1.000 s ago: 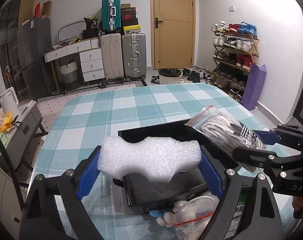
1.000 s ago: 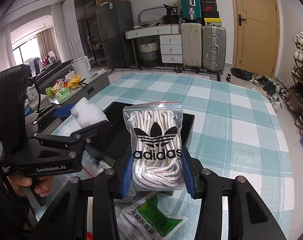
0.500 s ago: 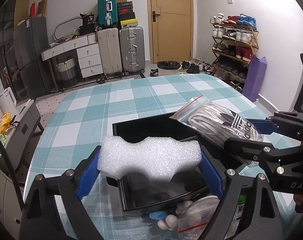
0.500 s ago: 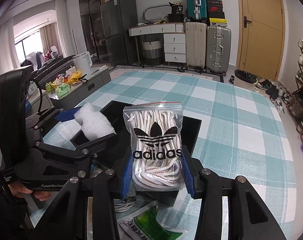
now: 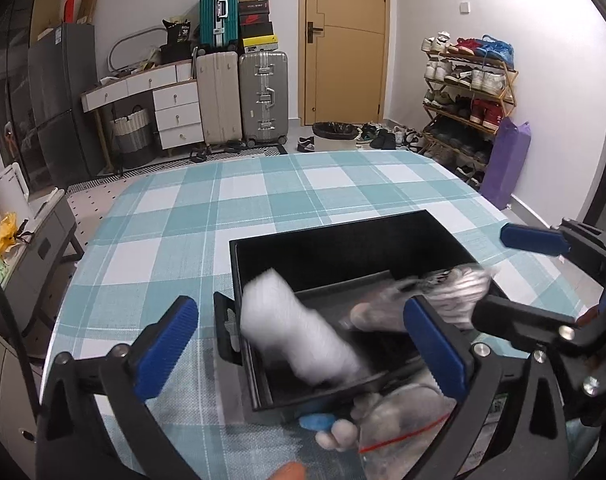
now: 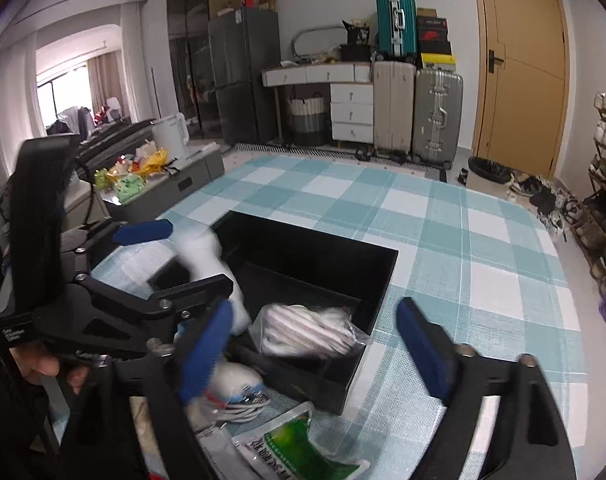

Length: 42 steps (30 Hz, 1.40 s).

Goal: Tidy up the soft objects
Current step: 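Lower both items into the black box and open both grippers, then withdraw both grippers from the box toward the remaining items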

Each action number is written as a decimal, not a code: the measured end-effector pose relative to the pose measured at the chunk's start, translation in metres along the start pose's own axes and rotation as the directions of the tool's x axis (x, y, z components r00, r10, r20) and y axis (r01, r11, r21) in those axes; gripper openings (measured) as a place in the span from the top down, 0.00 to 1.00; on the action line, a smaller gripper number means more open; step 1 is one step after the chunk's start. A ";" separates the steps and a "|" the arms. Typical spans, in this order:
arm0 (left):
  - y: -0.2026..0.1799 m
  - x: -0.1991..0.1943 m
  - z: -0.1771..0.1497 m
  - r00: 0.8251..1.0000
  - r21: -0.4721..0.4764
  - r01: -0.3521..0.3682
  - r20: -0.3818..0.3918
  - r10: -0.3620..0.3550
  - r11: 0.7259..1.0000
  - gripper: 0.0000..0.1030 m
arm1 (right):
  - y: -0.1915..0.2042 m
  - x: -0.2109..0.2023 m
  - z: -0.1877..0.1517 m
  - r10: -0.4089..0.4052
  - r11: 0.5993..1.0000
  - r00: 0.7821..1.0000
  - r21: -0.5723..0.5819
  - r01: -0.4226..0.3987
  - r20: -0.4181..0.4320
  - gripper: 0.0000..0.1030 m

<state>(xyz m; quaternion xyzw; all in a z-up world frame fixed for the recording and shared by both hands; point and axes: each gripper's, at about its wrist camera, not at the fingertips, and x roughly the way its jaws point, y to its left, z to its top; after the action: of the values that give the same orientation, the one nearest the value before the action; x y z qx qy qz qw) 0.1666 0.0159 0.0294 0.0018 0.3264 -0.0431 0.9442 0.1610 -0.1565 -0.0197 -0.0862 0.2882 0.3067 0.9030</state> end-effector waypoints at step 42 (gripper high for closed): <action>0.000 -0.097 -0.087 0.999 -0.008 -0.027 0.039 0.027 1.000 0.00 | 0.042 -0.091 -0.113 -0.060 0.993 0.997 0.098 0.065 -0.055 0.01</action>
<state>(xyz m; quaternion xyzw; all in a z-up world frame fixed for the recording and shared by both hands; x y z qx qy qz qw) 0.0371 0.0265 0.0210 0.0020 0.3079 -0.0293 0.9510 0.0242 -0.2059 -0.0592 -0.0579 0.3238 0.2611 0.9075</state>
